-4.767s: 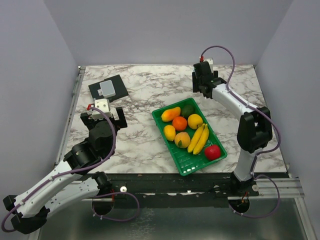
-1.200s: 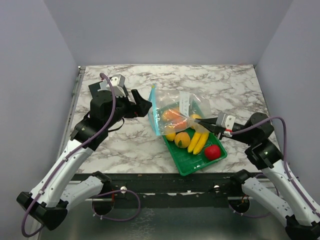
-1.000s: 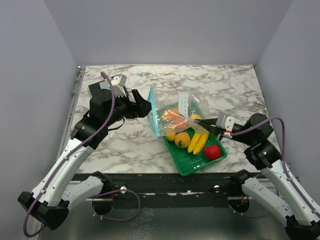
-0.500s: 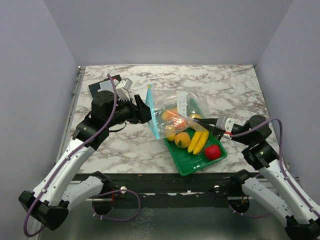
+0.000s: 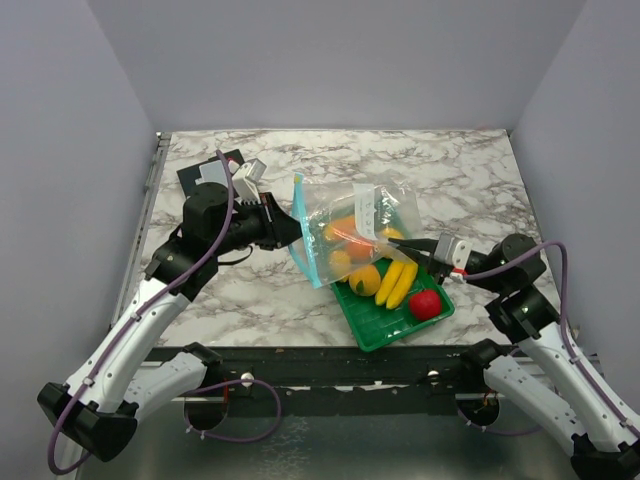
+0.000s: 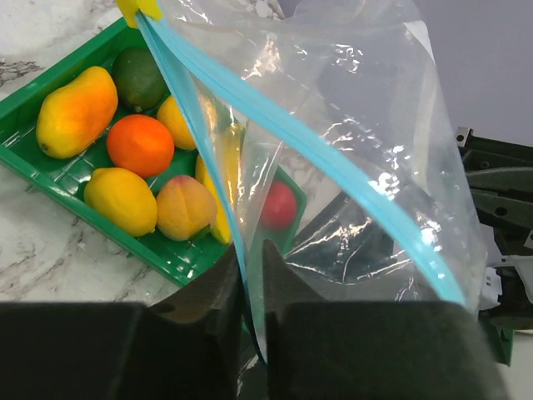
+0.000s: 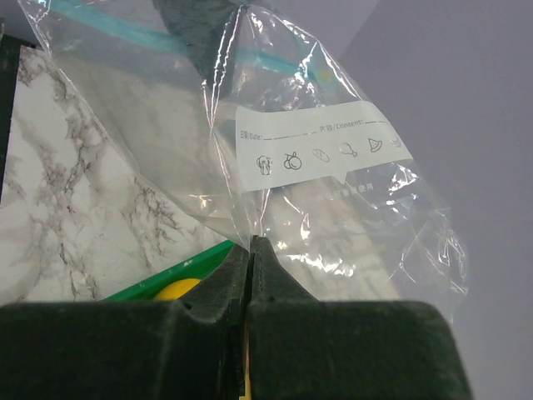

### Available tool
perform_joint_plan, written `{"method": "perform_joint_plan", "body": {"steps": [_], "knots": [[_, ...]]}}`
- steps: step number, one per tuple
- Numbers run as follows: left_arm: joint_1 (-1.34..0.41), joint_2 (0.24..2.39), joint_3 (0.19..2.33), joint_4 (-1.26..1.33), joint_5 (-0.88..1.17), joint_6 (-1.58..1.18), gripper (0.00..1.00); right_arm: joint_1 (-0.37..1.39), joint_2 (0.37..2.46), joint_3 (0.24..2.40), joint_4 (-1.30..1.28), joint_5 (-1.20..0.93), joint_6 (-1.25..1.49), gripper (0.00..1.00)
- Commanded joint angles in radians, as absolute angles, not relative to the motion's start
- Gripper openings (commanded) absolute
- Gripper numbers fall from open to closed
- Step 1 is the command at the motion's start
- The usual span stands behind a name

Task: Place the food in the zip-top bag and seal the zipper
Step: Open the zipper of the food storage bag.

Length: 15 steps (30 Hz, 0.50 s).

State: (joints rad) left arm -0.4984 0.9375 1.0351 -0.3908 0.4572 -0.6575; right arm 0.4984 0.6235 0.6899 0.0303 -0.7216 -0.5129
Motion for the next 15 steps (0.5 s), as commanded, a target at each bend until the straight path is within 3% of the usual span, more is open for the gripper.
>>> {"method": "perform_joint_plan", "body": {"steps": [1, 4, 11, 15], "knots": [[-0.493, 0.915, 1.034, -0.387, 0.450, -0.659, 0.03, 0.505, 0.633, 0.681, 0.058, -0.696, -0.499, 0.01], [-0.493, 0.909, 1.044, -0.409, 0.402, -0.636, 0.00, 0.506, 0.652, 0.696, 0.055, -0.668, -0.473, 0.07], [-0.494, 0.897, 1.111, -0.526, 0.207, -0.534, 0.00, 0.506, 0.712, 0.728, 0.043, -0.653, -0.371, 0.34], [-0.493, 0.895, 1.144, -0.570, 0.126, -0.485, 0.00, 0.506, 0.773, 0.772, 0.012, -0.646, -0.302, 0.42]]}}
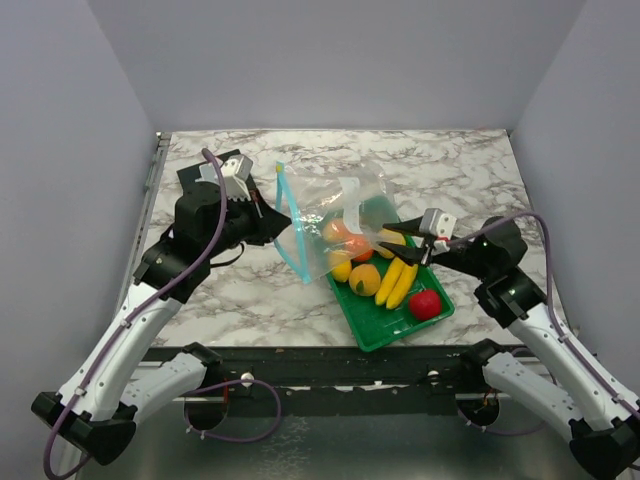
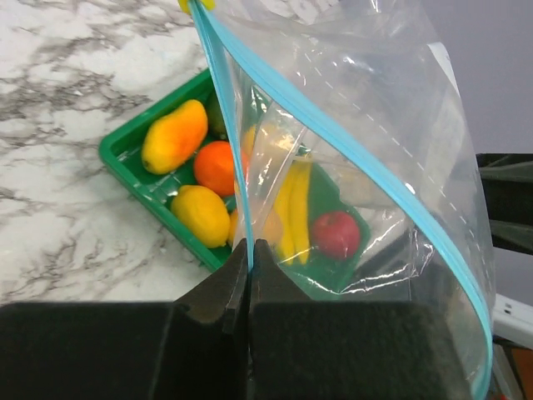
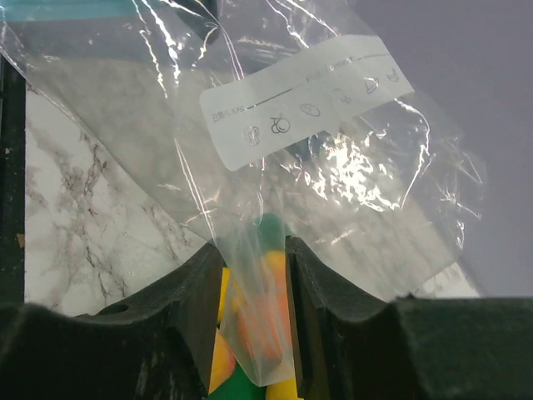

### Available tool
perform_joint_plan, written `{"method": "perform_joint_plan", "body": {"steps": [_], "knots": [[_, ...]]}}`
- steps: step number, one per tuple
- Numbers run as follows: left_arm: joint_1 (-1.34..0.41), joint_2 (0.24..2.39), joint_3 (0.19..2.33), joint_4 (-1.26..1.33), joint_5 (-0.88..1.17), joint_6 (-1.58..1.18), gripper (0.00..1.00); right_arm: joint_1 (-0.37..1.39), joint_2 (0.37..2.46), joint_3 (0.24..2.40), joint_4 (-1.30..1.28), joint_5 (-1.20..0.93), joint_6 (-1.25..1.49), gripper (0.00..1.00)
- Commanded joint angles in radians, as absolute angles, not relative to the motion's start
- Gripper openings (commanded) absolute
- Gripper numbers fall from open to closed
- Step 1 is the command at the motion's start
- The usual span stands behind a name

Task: Place the food in the zip-top bag and seal the zipper
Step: Open the zipper of the food storage bag.

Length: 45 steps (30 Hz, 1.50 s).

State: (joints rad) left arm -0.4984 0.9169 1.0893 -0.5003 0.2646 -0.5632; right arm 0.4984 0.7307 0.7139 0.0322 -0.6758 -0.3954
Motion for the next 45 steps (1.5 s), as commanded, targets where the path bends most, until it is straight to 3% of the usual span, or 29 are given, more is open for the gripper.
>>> {"method": "perform_joint_plan", "body": {"steps": [1, 12, 18, 38, 45], "knots": [[-0.493, 0.894, 1.149, -0.580, 0.106, -0.474, 0.00, 0.505, 0.786, 0.782, 0.006, -0.642, -0.281, 0.45], [-0.494, 0.902, 1.222, -0.672, -0.096, -0.362, 0.00, 0.506, 0.968, 0.940, -0.068, -0.667, 0.011, 0.59], [-0.493, 0.904, 1.242, -0.705, -0.175, -0.328, 0.00, 0.509, 1.021, 0.964, -0.012, -0.698, 0.148, 0.59], [-0.494, 0.956, 1.202, -0.744, -0.330, -0.304, 0.00, 0.903, 1.231, 1.193, -0.067, 0.026, 0.247, 0.59], [-0.494, 0.971, 1.195, -0.752, -0.362, -0.300, 0.00, 1.000, 1.366, 1.302, -0.083, 0.161, 0.237, 0.59]]}}
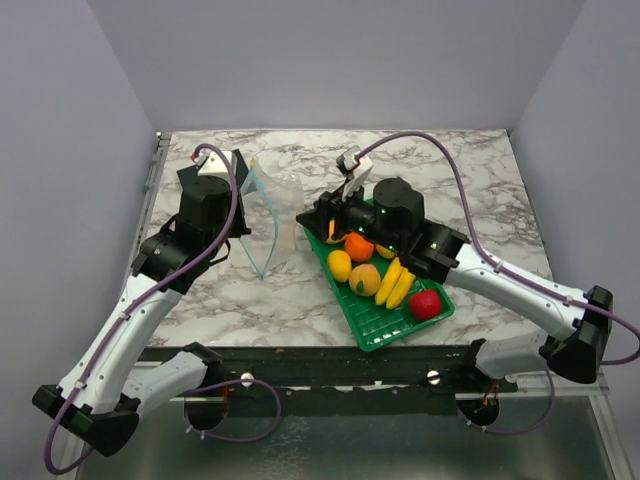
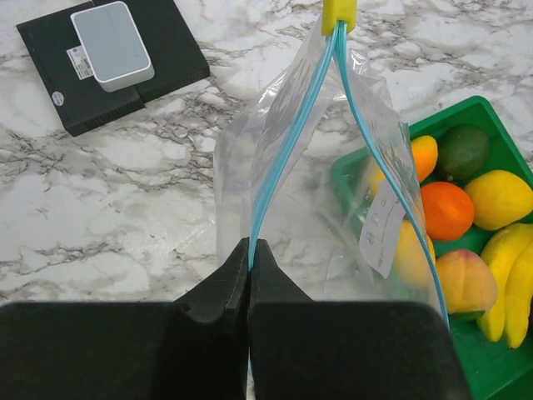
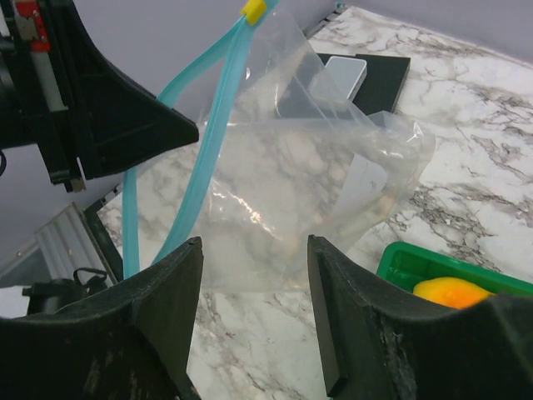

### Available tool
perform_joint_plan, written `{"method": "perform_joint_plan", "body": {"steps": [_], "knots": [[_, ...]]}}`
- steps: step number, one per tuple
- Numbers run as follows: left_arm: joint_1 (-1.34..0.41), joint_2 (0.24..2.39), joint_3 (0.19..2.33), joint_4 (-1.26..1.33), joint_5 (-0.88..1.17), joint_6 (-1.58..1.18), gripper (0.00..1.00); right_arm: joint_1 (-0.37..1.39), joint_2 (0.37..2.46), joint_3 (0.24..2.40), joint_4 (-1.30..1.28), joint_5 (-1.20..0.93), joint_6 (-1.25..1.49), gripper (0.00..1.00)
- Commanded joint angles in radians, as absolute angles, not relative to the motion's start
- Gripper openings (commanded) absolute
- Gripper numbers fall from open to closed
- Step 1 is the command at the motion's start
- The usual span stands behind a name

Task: Place the food in the zip-top bag and seal the zipper
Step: Open the zipper of the food storage bag.

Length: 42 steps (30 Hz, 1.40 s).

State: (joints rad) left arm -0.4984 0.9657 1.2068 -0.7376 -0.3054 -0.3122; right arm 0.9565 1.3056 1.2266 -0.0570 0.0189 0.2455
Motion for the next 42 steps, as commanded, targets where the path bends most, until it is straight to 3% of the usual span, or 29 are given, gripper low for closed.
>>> {"method": "perform_joint_plan", "body": {"steps": [1, 25, 31, 38, 42], "knots": [[-0.494, 0.971, 1.193, -0.753, -0.366, -0.299, 0.00, 1.015, 1.387, 1.324, -0.093, 0.182, 0.229, 0.59], [-0.494, 0.969, 1.169, -0.744, -0.379, -0.318, 0.00, 1.159, 1.712, 1.616, -0.221, 0.452, 0.168, 0.56], [-0.494, 0.960, 1.162, -0.746, -0.372, -0.319, 0.00, 1.169, 1.748, 1.639, -0.255, 0.537, 0.150, 0.41], [-0.495, 0.974, 1.151, -0.752, -0.341, -0.319, 0.00, 1.173, 1.750, 1.629, -0.249, 0.568, 0.149, 0.01], [-0.494, 0.981, 1.149, -0.759, -0.333, -0.319, 0.00, 1.179, 1.741, 1.607, -0.214, 0.594, 0.141, 0.01]]}}
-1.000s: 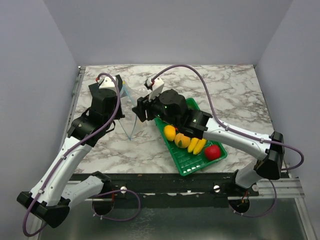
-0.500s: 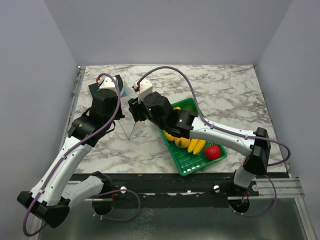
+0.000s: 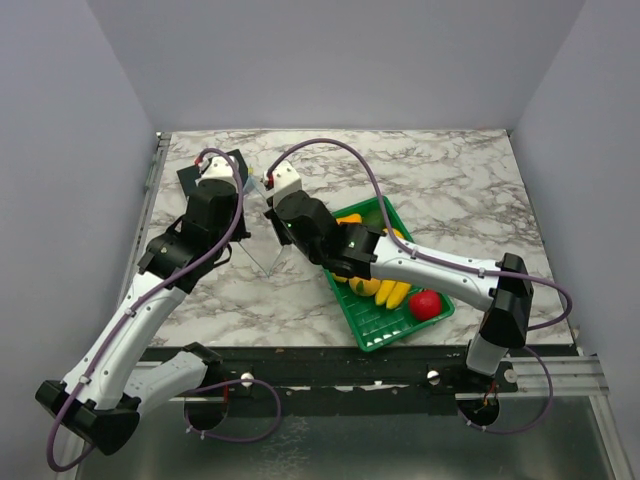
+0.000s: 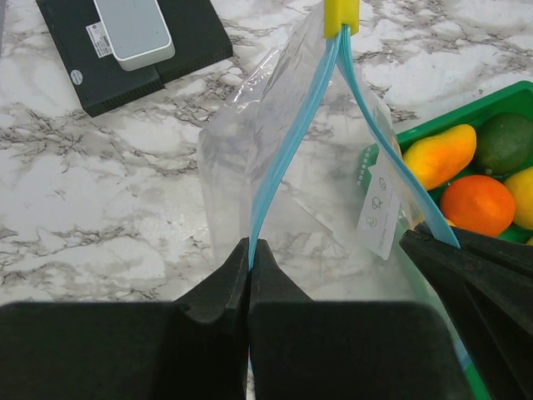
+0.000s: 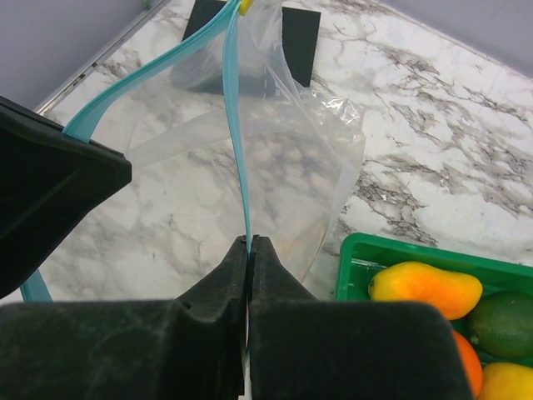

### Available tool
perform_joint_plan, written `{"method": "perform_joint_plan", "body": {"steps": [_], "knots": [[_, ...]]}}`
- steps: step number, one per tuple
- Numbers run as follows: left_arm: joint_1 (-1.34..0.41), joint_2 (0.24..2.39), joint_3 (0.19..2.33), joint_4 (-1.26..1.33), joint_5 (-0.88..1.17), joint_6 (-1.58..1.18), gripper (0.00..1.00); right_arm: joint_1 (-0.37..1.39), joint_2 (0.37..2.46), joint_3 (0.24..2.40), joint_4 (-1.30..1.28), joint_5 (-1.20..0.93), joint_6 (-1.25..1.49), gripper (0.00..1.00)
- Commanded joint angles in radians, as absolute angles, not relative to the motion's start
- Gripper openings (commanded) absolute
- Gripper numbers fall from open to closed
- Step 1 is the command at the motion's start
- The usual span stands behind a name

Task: Place the food in the zip-top bag and seal the zipper
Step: Open the zipper of the food storage bag.

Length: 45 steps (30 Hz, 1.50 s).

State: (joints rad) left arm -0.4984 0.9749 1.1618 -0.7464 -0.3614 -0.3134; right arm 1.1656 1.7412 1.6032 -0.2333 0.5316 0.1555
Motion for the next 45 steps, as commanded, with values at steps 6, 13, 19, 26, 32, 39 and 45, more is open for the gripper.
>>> {"method": "perform_joint_plan", "body": {"steps": [6, 13, 19, 26, 32, 39, 45], "knots": [[-0.494, 0.998, 1.129, -0.775, -0.344, -0.312, 0.05, 1.185, 1.740, 1.593, -0.161, 0.624, 0.138, 0.01], [-0.495, 0.994, 1.135, -0.798, -0.363, -0.310, 0.21, 1.191, 1.750, 1.588, -0.134, 0.654, 0.128, 0.01], [-0.493, 0.997, 1.134, -0.809, -0.358, -0.311, 0.22, 1.195, 1.751, 1.580, -0.116, 0.667, 0.123, 0.01], [-0.494, 0.997, 1.143, -0.830, -0.340, -0.313, 0.01, 1.197, 1.753, 1.565, -0.091, 0.682, 0.119, 0.01], [-0.494, 0.997, 1.161, -0.858, -0.329, -0.297, 0.00, 1.197, 1.749, 1.529, -0.078, 0.702, 0.122, 0.01], [-0.494, 0.999, 1.198, -0.891, -0.388, -0.277, 0.00, 1.197, 1.710, 1.447, -0.047, 0.776, 0.094, 0.01], [-0.494, 1.012, 1.234, -0.917, -0.436, -0.269, 0.00, 1.185, 1.689, 1.385, -0.046, 0.816, 0.093, 0.01]]}}
